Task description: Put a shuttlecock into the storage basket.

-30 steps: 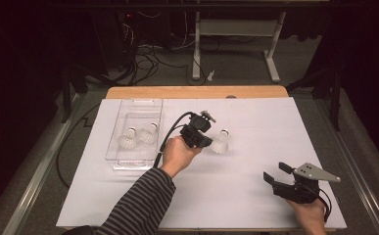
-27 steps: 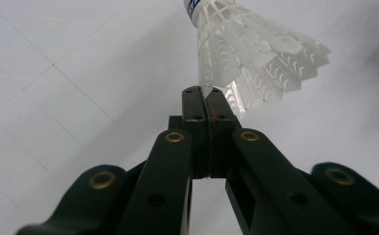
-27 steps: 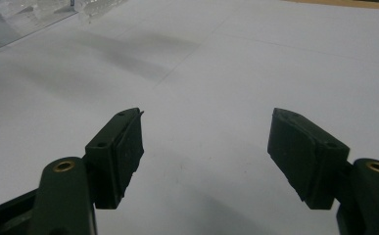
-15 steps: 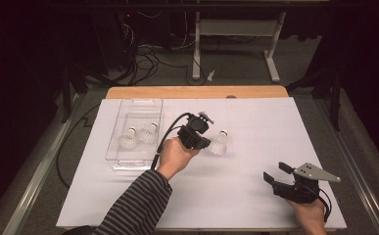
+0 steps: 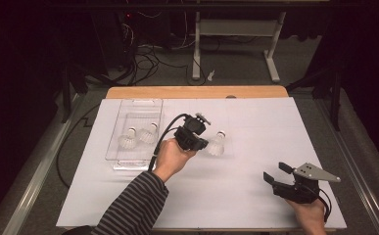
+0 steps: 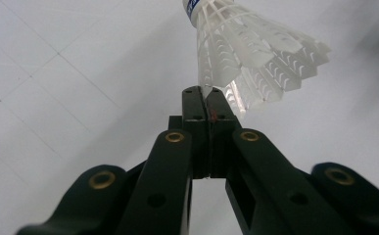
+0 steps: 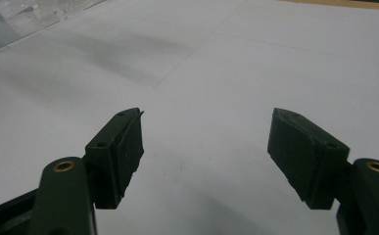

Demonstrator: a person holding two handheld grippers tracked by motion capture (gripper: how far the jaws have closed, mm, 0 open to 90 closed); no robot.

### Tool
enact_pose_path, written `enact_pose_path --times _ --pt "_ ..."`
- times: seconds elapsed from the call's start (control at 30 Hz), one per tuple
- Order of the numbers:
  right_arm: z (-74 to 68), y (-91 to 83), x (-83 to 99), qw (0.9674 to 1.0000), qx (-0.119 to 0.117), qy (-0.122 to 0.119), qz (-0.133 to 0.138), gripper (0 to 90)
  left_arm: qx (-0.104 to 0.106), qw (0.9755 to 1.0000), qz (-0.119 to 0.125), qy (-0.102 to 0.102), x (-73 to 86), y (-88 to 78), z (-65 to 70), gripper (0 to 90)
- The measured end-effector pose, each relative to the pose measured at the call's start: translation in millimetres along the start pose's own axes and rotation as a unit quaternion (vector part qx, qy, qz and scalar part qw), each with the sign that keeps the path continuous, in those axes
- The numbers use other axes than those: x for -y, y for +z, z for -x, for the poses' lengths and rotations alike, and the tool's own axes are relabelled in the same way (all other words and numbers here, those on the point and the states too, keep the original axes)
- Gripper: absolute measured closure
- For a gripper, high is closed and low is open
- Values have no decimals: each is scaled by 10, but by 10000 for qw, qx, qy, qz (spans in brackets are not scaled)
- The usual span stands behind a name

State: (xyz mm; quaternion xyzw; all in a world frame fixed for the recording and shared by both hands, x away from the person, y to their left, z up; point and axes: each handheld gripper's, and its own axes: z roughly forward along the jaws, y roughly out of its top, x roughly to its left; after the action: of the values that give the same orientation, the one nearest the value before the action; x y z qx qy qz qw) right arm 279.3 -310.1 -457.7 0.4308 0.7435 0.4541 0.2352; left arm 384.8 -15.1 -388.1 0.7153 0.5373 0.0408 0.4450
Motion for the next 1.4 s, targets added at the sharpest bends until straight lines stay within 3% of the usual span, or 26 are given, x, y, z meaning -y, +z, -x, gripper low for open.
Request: enact_pose_path --times 1.4 --pt "-4 0 0 10000 4 1 -8 299 -47 10000 47 -24 76 -199 -131 897"
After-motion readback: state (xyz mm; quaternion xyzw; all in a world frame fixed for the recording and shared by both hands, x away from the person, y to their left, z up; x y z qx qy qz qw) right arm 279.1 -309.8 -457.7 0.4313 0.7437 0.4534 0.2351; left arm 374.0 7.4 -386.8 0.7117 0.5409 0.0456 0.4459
